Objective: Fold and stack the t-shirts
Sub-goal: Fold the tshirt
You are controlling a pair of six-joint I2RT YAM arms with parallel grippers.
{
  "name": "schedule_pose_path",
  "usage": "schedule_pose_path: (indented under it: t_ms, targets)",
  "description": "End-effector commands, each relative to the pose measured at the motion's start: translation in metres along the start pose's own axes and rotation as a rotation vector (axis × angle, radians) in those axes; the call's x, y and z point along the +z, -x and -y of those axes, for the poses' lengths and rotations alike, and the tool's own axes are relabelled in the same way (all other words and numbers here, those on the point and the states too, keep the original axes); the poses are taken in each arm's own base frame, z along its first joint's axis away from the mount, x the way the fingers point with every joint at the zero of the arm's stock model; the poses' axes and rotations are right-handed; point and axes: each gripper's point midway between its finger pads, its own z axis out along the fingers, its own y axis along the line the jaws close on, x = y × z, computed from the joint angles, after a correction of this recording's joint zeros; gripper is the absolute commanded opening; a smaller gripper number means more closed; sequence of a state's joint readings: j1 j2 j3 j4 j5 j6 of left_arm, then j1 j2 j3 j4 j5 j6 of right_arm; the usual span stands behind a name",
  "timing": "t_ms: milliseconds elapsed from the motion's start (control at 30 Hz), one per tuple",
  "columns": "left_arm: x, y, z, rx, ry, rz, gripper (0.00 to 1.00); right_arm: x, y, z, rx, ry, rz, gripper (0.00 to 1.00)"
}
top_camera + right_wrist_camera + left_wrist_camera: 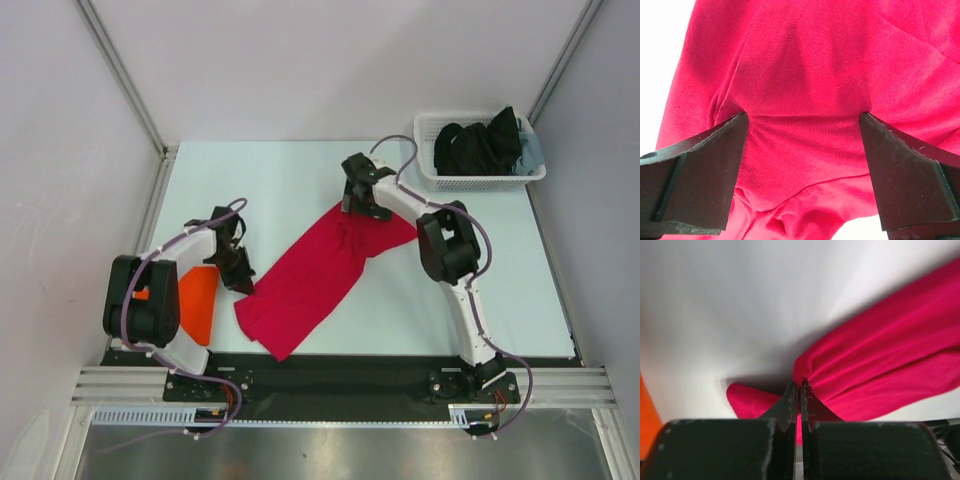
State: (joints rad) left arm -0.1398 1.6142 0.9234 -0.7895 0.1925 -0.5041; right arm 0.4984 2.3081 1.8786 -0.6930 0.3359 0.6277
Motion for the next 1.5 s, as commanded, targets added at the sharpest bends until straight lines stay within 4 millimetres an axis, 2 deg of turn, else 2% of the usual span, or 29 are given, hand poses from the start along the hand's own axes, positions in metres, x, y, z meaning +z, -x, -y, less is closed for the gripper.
schedule_pose_path:
  t_ms: [0, 33, 67, 133, 167, 233, 267, 300, 367, 400, 467, 500, 567, 667, 700, 800, 833, 967, 1033, 1067, 1167, 1200, 1233, 1267, 1300, 1333, 1367, 1400, 1467]
  targets:
    - [-0.018, -0.006, 0.007, -0.041, -0.051, 0.029, 0.0, 0.025, -0.02, -0.046, -0.091, 0.107, -0.046, 0.98]
    - [-0.018, -0.008, 0.008, -0.038, -0.059, 0.019, 0.0, 0.02, -0.006, -0.063, -0.103, 0.169, -0.031, 0.99]
    - [-0.018, -0.013, 0.011, -0.041, -0.078, -0.001, 0.0, 0.033, -0.014, -0.067, -0.142, 0.175, -0.051, 1.0]
    - [-0.015, -0.02, 0.013, -0.047, -0.1, -0.016, 0.0, 0.039, -0.005, -0.068, -0.239, 0.181, -0.044, 1.0]
    - [-0.016, -0.019, 0.021, -0.055, -0.139, -0.004, 0.0, 0.035, 0.012, -0.078, -0.256, 0.219, -0.012, 1.0]
    - [-0.01, -0.03, 0.025, -0.046, -0.151, -0.02, 0.0, 0.055, 0.01, -0.072, -0.311, 0.21, -0.038, 1.0]
    - [-0.007, -0.031, 0.03, -0.052, -0.158, -0.018, 0.01, 0.057, 0.028, -0.068, -0.304, 0.218, -0.01, 1.0]
    - [-0.003, -0.04, 0.037, -0.029, -0.162, -0.038, 0.0, 0.067, 0.025, -0.064, -0.32, 0.224, -0.022, 1.0]
    - [0.004, -0.047, 0.049, -0.031, -0.182, -0.058, 0.0, 0.075, 0.039, -0.053, -0.33, 0.237, -0.01, 1.0]
    - [0.008, -0.06, 0.057, -0.005, -0.194, -0.09, 0.0, 0.078, 0.04, -0.049, -0.347, 0.234, -0.011, 1.0]
    - [0.015, -0.071, 0.07, -0.012, -0.215, -0.112, 0.0, 0.082, 0.049, -0.042, -0.386, 0.247, 0.009, 1.0]
    - [0.017, -0.084, 0.08, 0.023, -0.218, -0.132, 0.0, 0.081, 0.054, -0.043, -0.404, 0.258, 0.022, 1.0]
    - [0.022, -0.094, 0.094, 0.018, -0.238, -0.137, 0.0, 0.079, 0.065, -0.046, -0.471, 0.277, 0.066, 1.0]
    - [0.029, -0.121, 0.118, 0.035, -0.287, -0.173, 0.0, 0.075, 0.078, -0.058, -0.551, 0.32, 0.137, 1.0]
    - [0.03, -0.126, 0.123, 0.032, -0.302, -0.184, 0.0, 0.075, 0.088, -0.059, -0.546, 0.337, 0.165, 1.0]
    - [0.03, -0.135, 0.136, 0.012, -0.329, -0.198, 0.0, 0.083, 0.088, -0.063, -0.574, 0.372, 0.176, 1.0]
    - [0.028, -0.137, 0.14, 0.018, -0.343, -0.201, 0.0, 0.082, 0.095, -0.065, -0.573, 0.381, 0.199, 1.0]
    - [0.027, -0.152, 0.157, 0.062, -0.365, -0.203, 0.0, 0.063, 0.113, -0.076, -0.547, 0.428, 0.249, 1.0]
    - [0.03, -0.155, 0.159, 0.072, -0.354, -0.209, 0.0, 0.053, 0.117, -0.078, -0.536, 0.437, 0.259, 1.0]
    - [0.03, -0.152, 0.161, 0.074, -0.351, -0.195, 0.0, 0.041, 0.121, -0.078, -0.532, 0.436, 0.265, 1.0]
    - [0.024, -0.139, 0.156, 0.099, -0.31, -0.129, 0.01, 0.022, 0.12, -0.068, -0.498, 0.403, 0.23, 1.0]
    - [0.025, -0.133, 0.143, 0.115, -0.247, -0.091, 0.0, 0.004, 0.124, -0.061, -0.484, 0.385, 0.224, 1.0]
    - [0.023, -0.127, 0.14, 0.126, -0.229, -0.062, 0.0, -0.009, 0.128, -0.058, -0.437, 0.384, 0.217, 1.0]
    - [0.018, -0.117, 0.139, 0.134, -0.22, -0.017, 0.0, -0.01, 0.117, -0.048, -0.415, 0.366, 0.167, 1.0]
    - [0.017, -0.114, 0.129, 0.156, -0.188, -0.008, 0.0, -0.037, 0.128, -0.045, -0.38, 0.38, 0.19, 1.0]
    - [0.016, -0.11, 0.125, 0.159, -0.174, 0.01, 0.0, -0.047, 0.128, -0.043, -0.33, 0.401, 0.176, 1.0]
    - [0.009, -0.103, 0.122, 0.155, -0.183, 0.039, 0.0, -0.048, 0.119, -0.033, -0.307, 0.406, 0.127, 0.99]
    - [0.008, -0.098, 0.116, 0.165, -0.166, 0.064, 0.0, -0.076, 0.127, -0.032, -0.274, 0.451, 0.141, 1.0]
    - [0.003, -0.092, 0.111, 0.164, -0.175, 0.081, 0.0, -0.09, 0.129, -0.021, -0.2, 0.467, 0.121, 1.0]
